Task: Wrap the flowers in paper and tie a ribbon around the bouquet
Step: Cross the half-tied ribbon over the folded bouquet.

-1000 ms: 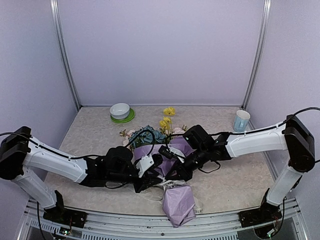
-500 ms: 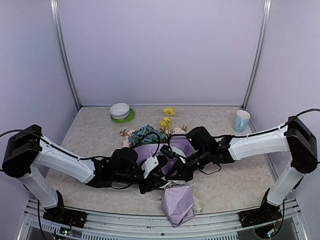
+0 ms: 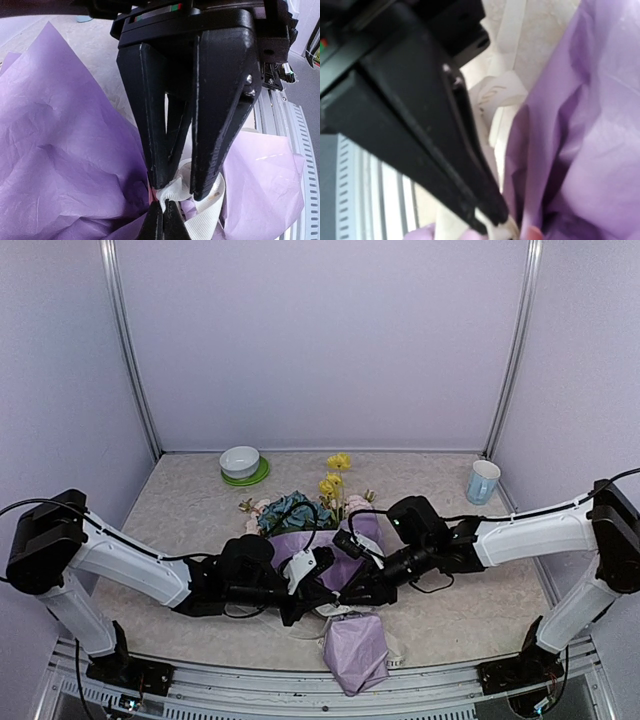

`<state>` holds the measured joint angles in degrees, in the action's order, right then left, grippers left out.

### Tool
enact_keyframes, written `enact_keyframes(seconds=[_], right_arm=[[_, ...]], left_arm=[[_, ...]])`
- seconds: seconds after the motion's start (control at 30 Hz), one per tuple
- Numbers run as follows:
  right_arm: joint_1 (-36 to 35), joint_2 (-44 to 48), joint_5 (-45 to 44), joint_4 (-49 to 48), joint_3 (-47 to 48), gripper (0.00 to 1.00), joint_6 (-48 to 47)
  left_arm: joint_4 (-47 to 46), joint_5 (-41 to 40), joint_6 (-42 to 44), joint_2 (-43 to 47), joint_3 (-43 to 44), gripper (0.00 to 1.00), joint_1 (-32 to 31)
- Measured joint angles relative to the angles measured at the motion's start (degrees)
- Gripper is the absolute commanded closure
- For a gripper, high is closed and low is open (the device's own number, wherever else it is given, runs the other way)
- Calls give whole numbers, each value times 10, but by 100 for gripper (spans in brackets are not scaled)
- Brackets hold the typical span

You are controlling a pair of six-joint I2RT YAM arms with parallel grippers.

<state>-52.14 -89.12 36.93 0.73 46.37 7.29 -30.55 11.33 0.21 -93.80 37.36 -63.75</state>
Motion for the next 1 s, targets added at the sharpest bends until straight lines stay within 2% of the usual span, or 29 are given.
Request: enact_keyframes(seconds=[0.17, 0.27, 0.4, 0.57, 0.7, 0.83, 1.0], right_arm=[[0, 18, 1, -14, -29, 75, 10], [0, 21, -3, -15, -42, 76, 15], [0, 47, -17, -17, -44, 79, 20], [0, 86, -28, -35, -39, 74, 20], [0, 63, -22, -35, -27, 73, 10], [-2, 38, -9, -35, -25, 81, 7], [-3, 16, 5, -41, -21, 81, 0]], left_arm=[[-21, 1, -4, 7, -10, 90, 0], [-35, 6, -5, 13, -17, 91, 0], [-40, 12, -6, 15, -17, 98, 0], [-41, 14, -7, 15, -17, 99, 0], [-42, 16, -7, 15, -17, 100, 0], [-46, 18, -7, 15, -17, 100, 0], [-48, 18, -9, 15, -17, 100, 0]])
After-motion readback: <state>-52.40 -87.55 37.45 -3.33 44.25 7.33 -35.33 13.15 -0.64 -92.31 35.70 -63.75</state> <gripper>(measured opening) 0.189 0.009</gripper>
